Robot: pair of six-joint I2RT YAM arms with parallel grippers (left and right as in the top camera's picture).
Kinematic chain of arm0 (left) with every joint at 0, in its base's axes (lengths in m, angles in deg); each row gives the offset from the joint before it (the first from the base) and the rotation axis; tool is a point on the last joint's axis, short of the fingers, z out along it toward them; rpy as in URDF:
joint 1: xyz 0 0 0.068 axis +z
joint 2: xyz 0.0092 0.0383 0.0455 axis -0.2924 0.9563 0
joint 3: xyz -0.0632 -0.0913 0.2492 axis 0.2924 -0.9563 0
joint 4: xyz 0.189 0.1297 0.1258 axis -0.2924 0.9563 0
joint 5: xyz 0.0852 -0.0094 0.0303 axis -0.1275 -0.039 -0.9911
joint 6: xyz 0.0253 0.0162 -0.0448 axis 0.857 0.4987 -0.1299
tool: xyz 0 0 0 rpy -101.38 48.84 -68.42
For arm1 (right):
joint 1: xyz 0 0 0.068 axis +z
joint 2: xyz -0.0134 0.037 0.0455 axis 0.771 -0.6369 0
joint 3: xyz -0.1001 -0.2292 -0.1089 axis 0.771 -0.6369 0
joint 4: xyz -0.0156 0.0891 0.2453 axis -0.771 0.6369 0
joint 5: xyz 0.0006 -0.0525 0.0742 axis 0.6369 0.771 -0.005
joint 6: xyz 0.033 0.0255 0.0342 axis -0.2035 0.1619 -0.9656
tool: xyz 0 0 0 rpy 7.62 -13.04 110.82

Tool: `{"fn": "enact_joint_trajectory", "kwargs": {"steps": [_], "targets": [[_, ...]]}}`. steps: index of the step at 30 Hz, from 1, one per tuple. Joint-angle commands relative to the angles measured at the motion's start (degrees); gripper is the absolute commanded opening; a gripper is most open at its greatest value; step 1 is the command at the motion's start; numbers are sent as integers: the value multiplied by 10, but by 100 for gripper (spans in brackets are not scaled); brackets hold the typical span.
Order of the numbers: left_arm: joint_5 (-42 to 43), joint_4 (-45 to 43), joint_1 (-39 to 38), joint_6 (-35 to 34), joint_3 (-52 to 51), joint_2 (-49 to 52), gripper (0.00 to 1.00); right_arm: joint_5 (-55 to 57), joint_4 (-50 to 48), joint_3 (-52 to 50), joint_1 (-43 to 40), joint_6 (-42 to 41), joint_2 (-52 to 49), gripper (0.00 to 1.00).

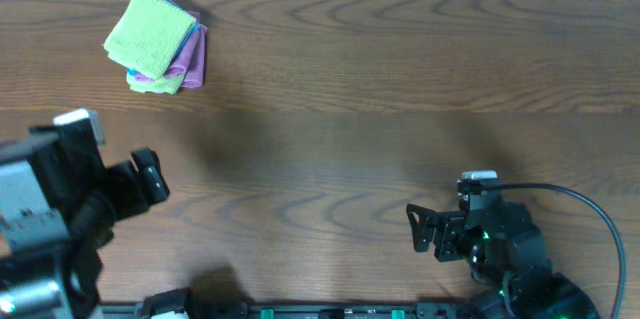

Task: Fold the cloth

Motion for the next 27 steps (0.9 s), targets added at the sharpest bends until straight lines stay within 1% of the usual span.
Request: {"fn": "enact_joint_trajectory", "kwargs": {"steps": [1,5,8,10,13,19,23,27], "targets": [[21,-45,0,21,-104,-70,95,0,1,-3,-2,-8,2,99],[35,-113,-17,31,-255,-195,95,0,1,-3,-2,-8,2,99],[35,-145,-37,37,-326,-264,95,0,1,-3,-2,-8,2,99],[35,-166,-53,53,-372,-311,95,0,1,-3,-2,-8,2,99],[33,-188,-66,70,-423,-357,95,0,1,-3,-2,-8,2,99],[26,-231,-74,69,-511,-430,95,0,1,-3,-2,-8,2,99],[19,-232,-76,69,-548,-461,95,0,1,-3,-2,-8,2,99],[2,-232,-96,69,-571,-479,95,0,1,-3,-2,-8,2,99]]}}
